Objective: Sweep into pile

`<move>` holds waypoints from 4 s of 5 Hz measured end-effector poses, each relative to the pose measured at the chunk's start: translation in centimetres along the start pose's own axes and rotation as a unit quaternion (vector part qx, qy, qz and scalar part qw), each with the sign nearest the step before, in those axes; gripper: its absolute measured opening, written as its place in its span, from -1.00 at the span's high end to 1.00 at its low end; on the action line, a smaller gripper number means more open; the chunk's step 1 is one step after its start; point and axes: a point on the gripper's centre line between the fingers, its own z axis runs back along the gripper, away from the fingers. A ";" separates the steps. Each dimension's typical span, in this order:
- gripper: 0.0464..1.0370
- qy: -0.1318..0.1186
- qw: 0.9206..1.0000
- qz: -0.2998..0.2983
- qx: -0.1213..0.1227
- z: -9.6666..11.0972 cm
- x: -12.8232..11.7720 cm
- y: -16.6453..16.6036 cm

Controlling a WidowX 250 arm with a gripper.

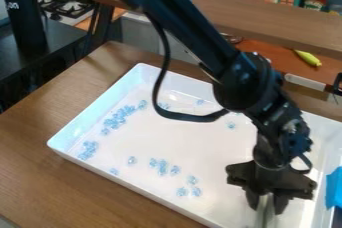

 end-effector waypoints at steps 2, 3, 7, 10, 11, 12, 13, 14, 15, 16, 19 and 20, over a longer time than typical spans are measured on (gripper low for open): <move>0.31 0.013 1.000 0.002 0.017 0.1 0.8 5.8; 0.31 0.014 1.000 -0.010 0.027 0.2 1.4 8.2; 0.31 -0.048 0.994 -0.053 0.084 0.4 4.1 16.9; 0.31 -0.012 0.976 -0.102 0.194 1.4 3.5 21.9; 0.31 -0.032 0.970 -0.094 0.221 1.5 3.6 22.7; 0.31 -0.049 0.978 -0.048 0.196 1.8 2.8 22.4; 0.31 -0.045 0.988 -0.015 0.144 2.7 2.5 19.9; 0.31 -0.040 0.994 -0.015 0.105 3.1 2.3 15.0; 0.31 -0.050 0.995 -0.003 0.085 4.0 3.6 11.6; 0.31 -0.026 0.998 -0.017 0.061 2.9 4.6 7.2; 0.31 -0.009 0.999 -0.026 0.042 0.1 7.8 2.0; 0.31 -0.002 0.999 -0.026 0.039 -0.7 8.7 1.5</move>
